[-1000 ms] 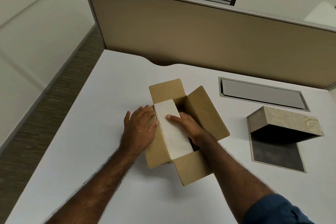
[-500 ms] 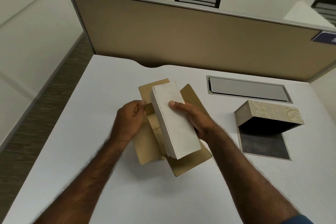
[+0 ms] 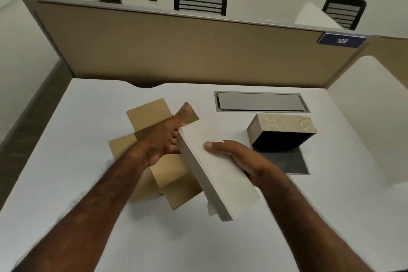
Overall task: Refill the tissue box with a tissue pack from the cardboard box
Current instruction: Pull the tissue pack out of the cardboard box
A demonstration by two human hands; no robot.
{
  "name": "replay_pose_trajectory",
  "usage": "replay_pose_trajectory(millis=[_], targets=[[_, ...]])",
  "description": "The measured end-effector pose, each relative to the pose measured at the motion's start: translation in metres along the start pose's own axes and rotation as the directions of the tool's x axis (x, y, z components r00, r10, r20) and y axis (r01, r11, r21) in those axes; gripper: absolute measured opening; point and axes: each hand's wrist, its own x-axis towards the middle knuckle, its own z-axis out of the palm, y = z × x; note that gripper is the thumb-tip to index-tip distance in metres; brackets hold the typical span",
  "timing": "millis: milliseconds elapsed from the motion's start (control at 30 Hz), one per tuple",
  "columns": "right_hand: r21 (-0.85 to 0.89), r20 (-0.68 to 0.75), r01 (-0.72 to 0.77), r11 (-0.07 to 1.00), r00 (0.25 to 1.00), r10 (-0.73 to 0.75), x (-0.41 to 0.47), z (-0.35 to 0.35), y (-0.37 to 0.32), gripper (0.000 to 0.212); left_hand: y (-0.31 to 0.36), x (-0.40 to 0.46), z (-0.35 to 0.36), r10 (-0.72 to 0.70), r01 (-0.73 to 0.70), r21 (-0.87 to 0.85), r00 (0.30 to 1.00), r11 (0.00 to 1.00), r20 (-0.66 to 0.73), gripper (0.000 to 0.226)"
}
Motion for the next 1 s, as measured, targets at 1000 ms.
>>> replay_pose_trajectory(millis=[1000], targets=[[0.051, 0.130, -0.115, 0.992, 0.986, 0.107, -0.095, -0.260, 0.081, 0.045, -0.017, 0.084, 0.237, -0.169, 0.137, 0.135, 0.949, 0.981, 0.267, 0.051]])
